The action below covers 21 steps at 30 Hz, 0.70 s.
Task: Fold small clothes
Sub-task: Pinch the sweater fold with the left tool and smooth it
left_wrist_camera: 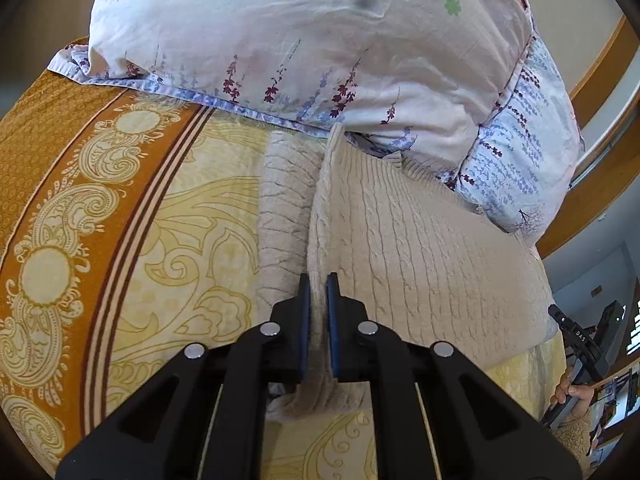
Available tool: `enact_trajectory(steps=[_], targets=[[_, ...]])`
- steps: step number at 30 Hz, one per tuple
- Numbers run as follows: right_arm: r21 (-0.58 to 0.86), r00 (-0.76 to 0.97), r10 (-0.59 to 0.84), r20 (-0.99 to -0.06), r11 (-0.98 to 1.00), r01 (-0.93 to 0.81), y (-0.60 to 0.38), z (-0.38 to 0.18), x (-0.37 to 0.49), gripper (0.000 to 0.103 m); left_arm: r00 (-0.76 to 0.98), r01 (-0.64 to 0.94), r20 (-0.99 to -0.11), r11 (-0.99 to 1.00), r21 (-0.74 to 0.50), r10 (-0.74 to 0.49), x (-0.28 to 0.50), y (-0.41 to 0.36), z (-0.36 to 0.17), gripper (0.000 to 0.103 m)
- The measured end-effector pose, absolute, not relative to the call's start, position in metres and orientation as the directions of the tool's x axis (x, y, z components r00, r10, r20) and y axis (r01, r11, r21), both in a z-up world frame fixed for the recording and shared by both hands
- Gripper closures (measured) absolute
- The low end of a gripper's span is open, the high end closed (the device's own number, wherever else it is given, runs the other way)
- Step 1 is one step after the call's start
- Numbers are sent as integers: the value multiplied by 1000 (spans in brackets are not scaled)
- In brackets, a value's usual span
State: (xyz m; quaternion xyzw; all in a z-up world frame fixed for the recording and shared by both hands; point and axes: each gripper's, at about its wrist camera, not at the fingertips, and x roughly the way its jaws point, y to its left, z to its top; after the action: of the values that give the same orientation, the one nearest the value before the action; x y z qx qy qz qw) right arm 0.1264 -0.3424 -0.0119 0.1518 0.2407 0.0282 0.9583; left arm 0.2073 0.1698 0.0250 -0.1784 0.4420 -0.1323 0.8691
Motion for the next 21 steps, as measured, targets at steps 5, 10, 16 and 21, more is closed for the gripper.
enact_trajectory(steps=[5, 10, 16, 21], targets=[[317, 874, 131, -468, 948, 28, -344, -16, 120, 95, 569, 95, -723, 905, -416, -392, 200, 173, 28, 96], [304, 859, 107, -501, 951, 59, -342, -25, 118, 95, 565, 103, -726, 907, -408, -391, 196, 176, 26, 96], [249, 840, 32, -541, 961, 124, -335, -35, 122, 95, 559, 98, -736, 911, -400, -383, 200, 174, 18, 95], [235, 821, 5, -570, 959, 157, -334, -30, 130, 87, 562, 81, -726, 900, -428, -396, 200, 176, 18, 89]])
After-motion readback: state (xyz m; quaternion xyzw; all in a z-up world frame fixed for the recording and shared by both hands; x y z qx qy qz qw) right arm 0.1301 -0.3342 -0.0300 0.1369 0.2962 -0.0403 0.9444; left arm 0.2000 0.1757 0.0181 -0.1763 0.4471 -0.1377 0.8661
